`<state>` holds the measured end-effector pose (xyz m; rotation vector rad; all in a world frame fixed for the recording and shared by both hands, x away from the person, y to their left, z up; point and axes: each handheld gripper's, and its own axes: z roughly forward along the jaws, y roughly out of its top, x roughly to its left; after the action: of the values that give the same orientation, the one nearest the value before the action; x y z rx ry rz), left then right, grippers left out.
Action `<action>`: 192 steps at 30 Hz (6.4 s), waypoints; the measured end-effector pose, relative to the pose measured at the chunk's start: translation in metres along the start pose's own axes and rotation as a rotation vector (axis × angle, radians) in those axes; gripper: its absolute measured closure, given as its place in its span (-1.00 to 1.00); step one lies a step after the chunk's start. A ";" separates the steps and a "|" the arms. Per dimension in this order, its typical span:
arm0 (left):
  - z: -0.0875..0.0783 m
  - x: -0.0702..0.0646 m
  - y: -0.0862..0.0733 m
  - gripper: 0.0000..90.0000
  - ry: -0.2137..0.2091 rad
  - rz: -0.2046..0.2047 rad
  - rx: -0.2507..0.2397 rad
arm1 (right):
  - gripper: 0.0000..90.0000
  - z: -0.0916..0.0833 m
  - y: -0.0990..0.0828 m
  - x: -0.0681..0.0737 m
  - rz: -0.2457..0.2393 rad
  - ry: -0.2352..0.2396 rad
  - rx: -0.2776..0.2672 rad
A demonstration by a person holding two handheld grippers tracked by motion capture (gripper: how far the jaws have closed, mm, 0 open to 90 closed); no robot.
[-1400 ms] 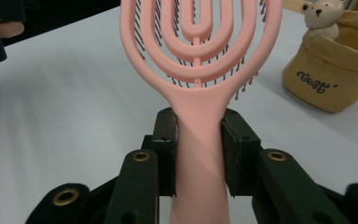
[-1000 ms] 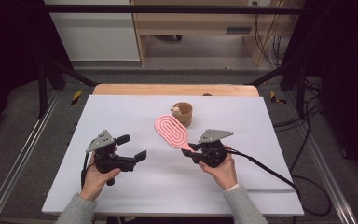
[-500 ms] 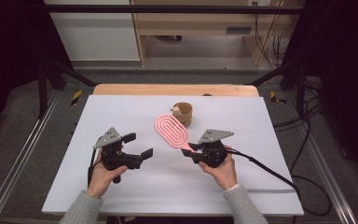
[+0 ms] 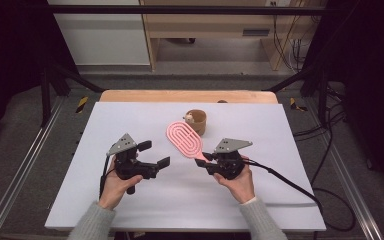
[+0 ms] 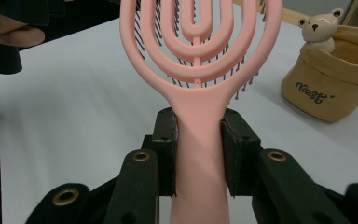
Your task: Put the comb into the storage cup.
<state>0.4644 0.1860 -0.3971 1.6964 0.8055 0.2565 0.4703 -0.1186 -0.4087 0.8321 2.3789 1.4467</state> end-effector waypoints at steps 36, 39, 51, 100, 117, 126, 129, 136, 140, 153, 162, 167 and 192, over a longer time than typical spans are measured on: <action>0.027 -0.011 0.014 -0.93 -0.029 -0.112 -0.029 | 0.55 -0.004 0.001 0.002 -0.009 0.011 -0.038; 0.030 -0.012 0.014 -0.89 -0.033 -0.121 -0.024 | 0.55 -0.004 0.001 0.002 -0.011 0.011 -0.039; 0.039 -0.017 0.018 -0.57 -0.013 -0.129 -0.032 | 0.55 -0.004 0.001 0.003 -0.016 0.018 -0.043; 0.049 -0.027 0.023 0.22 -0.033 -0.258 -0.085 | 0.56 0.000 -0.001 0.003 -0.046 0.026 -0.068; 0.048 -0.039 0.027 0.38 -0.066 -0.222 -0.112 | 0.57 0.001 -0.001 0.004 -0.053 0.037 -0.069; 0.049 -0.043 0.028 0.40 -0.077 -0.210 -0.127 | 0.57 0.000 -0.001 0.004 -0.051 0.037 -0.071; 0.048 -0.044 0.028 0.40 -0.078 -0.204 -0.126 | 0.57 0.000 -0.001 0.004 -0.050 0.040 -0.068; 0.048 -0.048 0.028 0.40 -0.067 -0.169 -0.129 | 0.56 0.000 -0.001 0.004 -0.046 0.044 -0.069; 0.048 -0.050 0.029 0.40 -0.064 -0.157 -0.130 | 0.55 0.000 0.000 0.004 -0.044 0.045 -0.070; 0.046 -0.051 0.032 0.41 0.008 -0.093 -0.116 | 0.08 -0.004 0.002 0.002 -0.037 0.038 -0.093; 0.045 -0.052 0.035 0.41 0.081 -0.046 -0.108 | -0.73 0.001 0.001 0.000 -0.019 -0.036 -0.101; 0.047 -0.054 0.037 0.41 0.103 -0.038 -0.104 | -0.93 0.002 0.002 -0.001 0.018 -0.068 -0.089; 0.068 -0.080 0.037 0.41 0.113 -0.004 -0.080 | -0.43 0.006 -0.001 0.000 0.022 -0.070 -0.080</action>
<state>0.4577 0.0804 -0.3633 1.6159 0.8710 0.3798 0.4731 -0.1142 -0.4122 0.8765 2.2529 1.4850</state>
